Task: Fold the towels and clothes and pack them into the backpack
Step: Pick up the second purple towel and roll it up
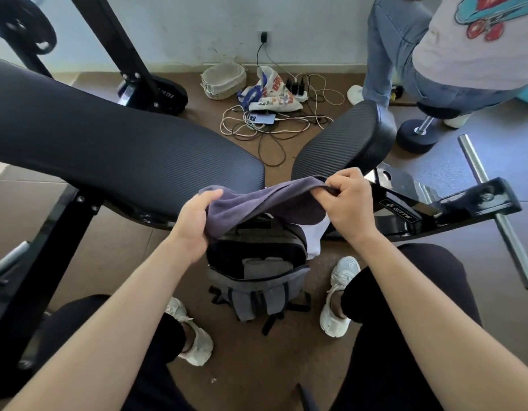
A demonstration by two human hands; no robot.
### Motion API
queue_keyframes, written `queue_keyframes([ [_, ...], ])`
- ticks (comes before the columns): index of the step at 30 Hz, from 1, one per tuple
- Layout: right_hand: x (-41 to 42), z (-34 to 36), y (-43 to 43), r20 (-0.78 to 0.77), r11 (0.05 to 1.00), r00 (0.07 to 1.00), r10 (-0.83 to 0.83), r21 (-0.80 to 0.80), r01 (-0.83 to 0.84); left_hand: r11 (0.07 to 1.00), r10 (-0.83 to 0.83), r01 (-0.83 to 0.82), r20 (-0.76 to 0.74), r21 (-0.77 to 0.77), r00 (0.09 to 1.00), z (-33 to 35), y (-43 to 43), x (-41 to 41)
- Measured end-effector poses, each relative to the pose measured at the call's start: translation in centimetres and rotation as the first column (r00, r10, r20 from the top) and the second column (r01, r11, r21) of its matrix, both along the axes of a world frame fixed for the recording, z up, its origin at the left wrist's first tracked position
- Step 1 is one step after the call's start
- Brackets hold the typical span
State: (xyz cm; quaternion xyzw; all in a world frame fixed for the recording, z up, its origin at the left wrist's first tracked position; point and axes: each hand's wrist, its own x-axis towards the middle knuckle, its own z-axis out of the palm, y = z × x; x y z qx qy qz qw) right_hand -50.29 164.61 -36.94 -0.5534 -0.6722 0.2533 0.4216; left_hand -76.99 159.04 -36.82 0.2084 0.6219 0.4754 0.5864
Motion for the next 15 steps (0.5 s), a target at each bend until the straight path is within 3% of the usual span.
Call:
queue_keyframes([
  [3, -1.5, 1.4, -2.1, 0.059, 0.973, 0.996, 0.061, 0.221, -0.072, 0.989, -0.051, 0.020, -0.216, -0.146, 0.975, -1.3, -1.4, -1.0],
  [5, -2.3, 2.2, -3.4, 0.109, 0.939, 0.989, 0.103, 0.318, -0.133, 0.985, -0.103, 0.034, -0.414, -0.170, 0.904, -1.5, -2.7, -1.0],
  [8, -3.5, 2.8, -4.7, 0.221, 0.868, 0.963, 0.154, 0.436, -0.239, 0.980, -0.066, 0.162, -0.575, 0.117, 0.816, 0.2, -4.9, 0.5],
  [10, -4.3, 3.1, -5.3, 0.267, 0.831, 0.949, 0.166, 0.480, -0.280, 0.883, -0.095, 0.353, -0.620, 0.309, 0.779, 1.6, -6.4, 1.8],
  [13, -5.1, 3.5, -6.4, 0.274, 0.836, 0.940, 0.203, 0.452, -0.312, 0.721, -0.147, 0.569, -0.716, 0.395, 0.683, 3.1, -8.2, 3.1],
  [15, -5.5, 4.0, -7.1, 0.270, 0.865, 0.933, 0.238, 0.378, -0.330, 0.693, -0.095, 0.602, -0.778, 0.397, 0.621, 3.2, -8.7, 3.4],
])
